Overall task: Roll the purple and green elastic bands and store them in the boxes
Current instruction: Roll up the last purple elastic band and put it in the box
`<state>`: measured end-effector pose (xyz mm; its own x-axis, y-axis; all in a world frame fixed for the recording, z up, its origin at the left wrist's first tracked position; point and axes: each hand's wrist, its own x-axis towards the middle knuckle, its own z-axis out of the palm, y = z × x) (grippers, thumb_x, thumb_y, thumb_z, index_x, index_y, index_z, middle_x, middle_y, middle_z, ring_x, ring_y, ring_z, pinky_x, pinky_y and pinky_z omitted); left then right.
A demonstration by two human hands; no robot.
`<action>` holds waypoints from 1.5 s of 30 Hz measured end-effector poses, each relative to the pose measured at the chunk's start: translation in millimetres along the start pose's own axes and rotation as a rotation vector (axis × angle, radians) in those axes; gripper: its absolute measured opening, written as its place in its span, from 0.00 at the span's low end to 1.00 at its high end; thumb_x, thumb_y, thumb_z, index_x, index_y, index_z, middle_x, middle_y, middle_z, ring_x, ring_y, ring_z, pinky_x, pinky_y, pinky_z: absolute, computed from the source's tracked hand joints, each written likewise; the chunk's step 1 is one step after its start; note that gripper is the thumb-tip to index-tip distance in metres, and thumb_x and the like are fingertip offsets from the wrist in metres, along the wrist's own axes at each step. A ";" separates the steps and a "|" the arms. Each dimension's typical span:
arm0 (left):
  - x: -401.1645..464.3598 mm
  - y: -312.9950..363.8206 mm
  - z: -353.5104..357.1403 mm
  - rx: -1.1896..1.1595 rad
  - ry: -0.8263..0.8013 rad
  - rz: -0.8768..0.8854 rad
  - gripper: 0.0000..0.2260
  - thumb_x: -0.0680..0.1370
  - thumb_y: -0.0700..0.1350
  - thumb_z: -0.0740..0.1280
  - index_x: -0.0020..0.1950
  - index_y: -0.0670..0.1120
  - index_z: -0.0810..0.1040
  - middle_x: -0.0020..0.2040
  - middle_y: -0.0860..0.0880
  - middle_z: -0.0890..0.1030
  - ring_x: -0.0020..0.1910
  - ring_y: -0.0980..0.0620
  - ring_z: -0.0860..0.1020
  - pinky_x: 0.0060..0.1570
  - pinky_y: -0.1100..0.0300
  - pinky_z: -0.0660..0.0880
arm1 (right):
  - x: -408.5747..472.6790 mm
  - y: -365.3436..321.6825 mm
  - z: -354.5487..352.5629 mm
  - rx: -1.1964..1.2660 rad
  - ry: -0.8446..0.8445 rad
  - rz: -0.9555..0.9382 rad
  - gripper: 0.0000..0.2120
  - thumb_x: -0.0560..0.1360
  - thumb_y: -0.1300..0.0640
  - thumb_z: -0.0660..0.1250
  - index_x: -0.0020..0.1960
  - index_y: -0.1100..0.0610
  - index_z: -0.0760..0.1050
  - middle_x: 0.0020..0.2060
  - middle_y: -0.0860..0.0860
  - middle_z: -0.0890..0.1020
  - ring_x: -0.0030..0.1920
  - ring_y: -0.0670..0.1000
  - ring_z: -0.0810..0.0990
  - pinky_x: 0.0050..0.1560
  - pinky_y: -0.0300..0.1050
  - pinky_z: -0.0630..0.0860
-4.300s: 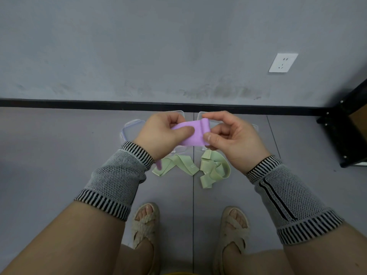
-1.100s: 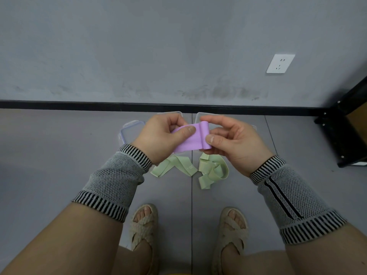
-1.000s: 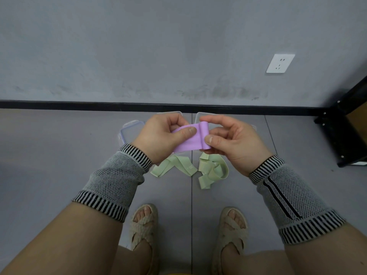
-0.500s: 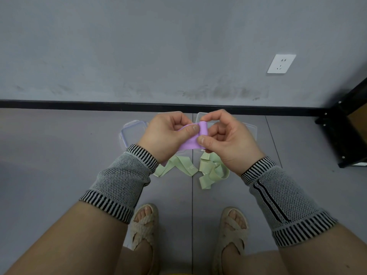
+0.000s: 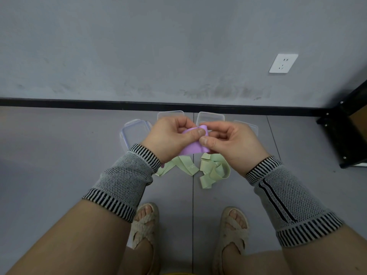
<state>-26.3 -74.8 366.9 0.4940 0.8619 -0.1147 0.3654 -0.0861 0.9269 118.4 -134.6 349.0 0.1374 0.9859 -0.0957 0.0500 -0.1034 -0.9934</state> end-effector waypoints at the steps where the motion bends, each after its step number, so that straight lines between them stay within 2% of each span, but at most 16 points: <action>1: 1.2 -1.7 -2.6 0.024 -0.016 -0.012 0.07 0.75 0.44 0.69 0.45 0.41 0.79 0.35 0.43 0.80 0.23 0.59 0.74 0.17 0.70 0.66 | 0.3 0.1 -1.0 0.007 0.014 0.007 0.12 0.72 0.69 0.68 0.54 0.57 0.79 0.38 0.57 0.83 0.36 0.47 0.81 0.41 0.39 0.80; 3: 6.8 -10.5 -11.7 0.102 -0.050 -0.062 0.04 0.73 0.45 0.71 0.43 0.45 0.79 0.35 0.43 0.82 0.33 0.53 0.77 0.27 0.63 0.74 | 2.1 2.7 -7.3 0.038 0.073 0.038 0.12 0.72 0.68 0.68 0.51 0.55 0.79 0.39 0.55 0.83 0.38 0.49 0.81 0.44 0.42 0.81; 4: 8.5 -14.6 -17.1 0.167 -0.063 -0.089 0.04 0.72 0.45 0.72 0.42 0.46 0.79 0.33 0.45 0.81 0.33 0.53 0.76 0.32 0.62 0.74 | 3.2 4.4 -11.9 0.057 0.111 0.057 0.11 0.72 0.68 0.69 0.50 0.54 0.79 0.39 0.54 0.83 0.40 0.50 0.81 0.46 0.44 0.81; 6: 9.8 -21.6 -26.1 0.221 -0.061 -0.143 0.05 0.71 0.43 0.72 0.39 0.44 0.78 0.28 0.52 0.77 0.28 0.56 0.71 0.29 0.67 0.69 | 4.6 6.4 -20.4 0.100 0.173 0.090 0.10 0.72 0.67 0.69 0.48 0.53 0.80 0.38 0.52 0.84 0.40 0.50 0.81 0.48 0.47 0.80; 8: 10.0 -23.3 -31.1 0.057 -0.033 -0.174 0.06 0.72 0.41 0.72 0.37 0.44 0.76 0.25 0.54 0.75 0.25 0.58 0.68 0.25 0.69 0.65 | 5.3 7.1 -24.0 0.144 0.196 0.126 0.09 0.72 0.66 0.70 0.46 0.54 0.80 0.36 0.50 0.84 0.38 0.48 0.81 0.46 0.45 0.79; 11: 12.7 -21.6 -29.9 -0.193 0.010 -0.221 0.07 0.72 0.39 0.71 0.37 0.46 0.75 0.27 0.52 0.76 0.27 0.56 0.67 0.27 0.65 0.63 | 6.5 6.2 -24.1 0.207 0.210 0.166 0.06 0.73 0.65 0.69 0.46 0.55 0.80 0.33 0.47 0.83 0.35 0.45 0.80 0.39 0.39 0.77; 19: 15.6 -19.1 -25.6 -0.377 0.054 -0.277 0.08 0.75 0.41 0.68 0.36 0.49 0.74 0.35 0.52 0.79 0.35 0.57 0.75 0.37 0.62 0.66 | 8.1 5.2 -27.3 0.281 0.240 0.222 0.06 0.74 0.66 0.66 0.47 0.57 0.78 0.37 0.51 0.82 0.37 0.46 0.80 0.39 0.37 0.78; 22: 15.5 -18.0 -18.8 -0.449 0.049 -0.253 0.09 0.77 0.42 0.66 0.36 0.49 0.73 0.34 0.52 0.79 0.32 0.57 0.76 0.33 0.65 0.70 | 9.9 8.0 -24.9 0.242 0.270 0.228 0.05 0.74 0.66 0.67 0.47 0.58 0.78 0.37 0.52 0.82 0.36 0.46 0.80 0.38 0.38 0.78; 25: 18.4 -20.8 -14.0 -0.343 0.177 -0.179 0.09 0.76 0.41 0.67 0.36 0.48 0.73 0.33 0.51 0.77 0.30 0.58 0.73 0.29 0.66 0.69 | 10.4 9.4 -23.4 0.131 0.302 0.224 0.07 0.74 0.65 0.68 0.52 0.60 0.79 0.37 0.51 0.82 0.35 0.46 0.80 0.38 0.38 0.78; 27: 21.3 -24.4 -14.8 -0.266 0.358 -0.131 0.10 0.76 0.42 0.68 0.35 0.48 0.73 0.31 0.53 0.75 0.26 0.61 0.72 0.28 0.66 0.68 | 10.6 6.2 -21.9 0.244 0.245 0.227 0.07 0.74 0.65 0.67 0.51 0.59 0.79 0.36 0.51 0.83 0.35 0.46 0.80 0.36 0.37 0.77; 29: 22.3 -25.2 -14.8 -0.208 0.440 -0.085 0.09 0.75 0.42 0.68 0.36 0.48 0.73 0.30 0.53 0.74 0.24 0.64 0.71 0.28 0.67 0.68 | 11.6 4.5 -21.5 0.312 0.253 0.207 0.06 0.73 0.65 0.67 0.49 0.58 0.79 0.37 0.51 0.83 0.36 0.46 0.81 0.37 0.38 0.78; 32: 18.4 -20.7 -7.5 -0.103 0.363 0.014 0.08 0.76 0.41 0.68 0.37 0.46 0.73 0.32 0.51 0.74 0.24 0.64 0.70 0.28 0.70 0.68 | 16.1 12.2 -23.8 0.080 0.428 0.194 0.06 0.72 0.64 0.70 0.48 0.56 0.79 0.39 0.53 0.83 0.40 0.50 0.82 0.41 0.42 0.78; 34: 17.8 -19.4 -7.2 -0.078 0.388 0.044 0.08 0.75 0.41 0.68 0.37 0.47 0.73 0.31 0.51 0.74 0.24 0.64 0.69 0.28 0.70 0.67 | 16.6 13.8 -22.8 0.055 0.469 0.176 0.07 0.72 0.63 0.71 0.47 0.54 0.79 0.39 0.53 0.83 0.39 0.49 0.81 0.41 0.41 0.78; 38: 19.4 -22.4 -11.5 -0.057 0.368 0.051 0.08 0.76 0.41 0.68 0.37 0.47 0.73 0.31 0.51 0.74 0.23 0.63 0.69 0.28 0.70 0.68 | 14.5 11.6 -23.2 0.096 0.394 0.174 0.07 0.71 0.64 0.71 0.47 0.56 0.79 0.38 0.53 0.83 0.37 0.48 0.81 0.39 0.40 0.78; 42: 19.0 -26.2 -5.0 -0.015 0.327 0.049 0.09 0.76 0.40 0.67 0.37 0.47 0.72 0.32 0.49 0.75 0.24 0.63 0.69 0.28 0.70 0.68 | 14.6 11.3 -23.3 0.102 0.444 0.186 0.07 0.70 0.65 0.72 0.47 0.56 0.80 0.36 0.52 0.82 0.35 0.47 0.80 0.36 0.38 0.76; 45: 23.6 -34.3 -7.6 0.062 0.298 -0.048 0.08 0.76 0.42 0.67 0.37 0.48 0.72 0.32 0.51 0.75 0.28 0.59 0.71 0.33 0.64 0.70 | 11.0 8.3 -21.2 0.187 0.318 0.178 0.07 0.71 0.67 0.70 0.45 0.56 0.79 0.37 0.53 0.82 0.37 0.48 0.80 0.39 0.39 0.78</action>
<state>-33.2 -47.7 335.0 0.2256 0.9734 -0.0393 0.4348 -0.0645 0.8982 141.3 -127.4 341.1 0.4283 0.8617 -0.2722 -0.1788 -0.2144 -0.9602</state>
